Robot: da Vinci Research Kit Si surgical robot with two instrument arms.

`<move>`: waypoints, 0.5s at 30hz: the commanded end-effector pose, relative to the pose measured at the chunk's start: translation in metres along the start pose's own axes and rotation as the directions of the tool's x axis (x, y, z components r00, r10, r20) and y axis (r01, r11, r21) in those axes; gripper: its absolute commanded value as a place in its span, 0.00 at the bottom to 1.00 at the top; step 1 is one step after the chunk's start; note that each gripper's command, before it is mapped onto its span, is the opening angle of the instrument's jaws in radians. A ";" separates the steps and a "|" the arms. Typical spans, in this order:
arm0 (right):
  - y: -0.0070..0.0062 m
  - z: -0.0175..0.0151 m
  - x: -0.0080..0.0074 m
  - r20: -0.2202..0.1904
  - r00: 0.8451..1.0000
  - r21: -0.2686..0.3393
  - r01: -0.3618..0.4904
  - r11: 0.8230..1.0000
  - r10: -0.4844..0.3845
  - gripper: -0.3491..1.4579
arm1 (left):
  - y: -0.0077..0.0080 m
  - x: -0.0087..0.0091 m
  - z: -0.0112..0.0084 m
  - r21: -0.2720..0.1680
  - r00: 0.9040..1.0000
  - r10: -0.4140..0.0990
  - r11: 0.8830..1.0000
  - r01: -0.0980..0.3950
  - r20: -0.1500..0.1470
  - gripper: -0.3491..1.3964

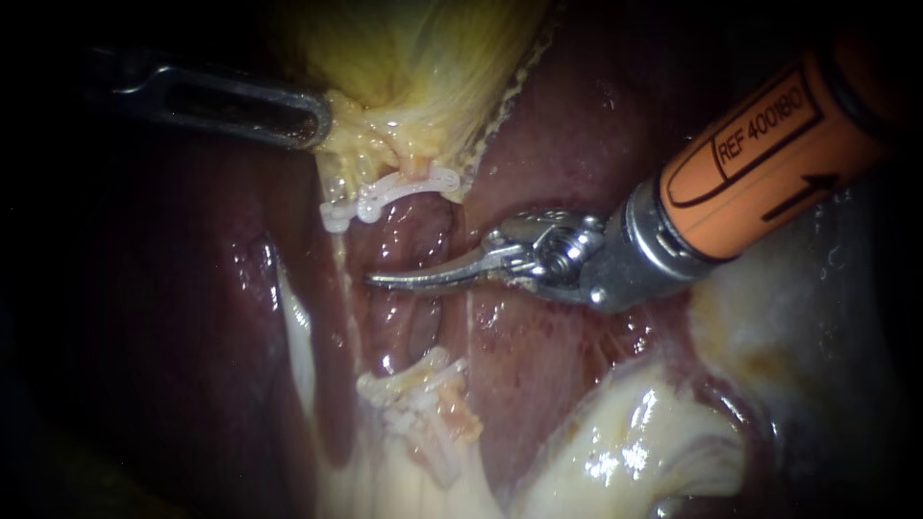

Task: Go back from the cut right tube

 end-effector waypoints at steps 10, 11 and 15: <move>0.0008 0.0013 0.0003 0.019 0.993 0.024 0.118 0.993 -0.119 0.93 | 0.0001 0.0000 -0.0001 0.001 1.000 -0.006 1.000 0.006 0.001 0.00; 0.0008 0.0013 0.0003 0.019 0.992 0.024 0.124 0.992 -0.125 0.96 | 0.0001 0.0000 -0.0001 0.001 1.000 -0.006 1.000 0.006 0.001 0.00; 0.0006 0.0012 0.0002 0.019 0.986 0.027 0.165 0.986 -0.166 0.97 | 0.0001 0.0000 -0.0001 0.001 1.000 -0.006 1.000 0.006 0.000 0.00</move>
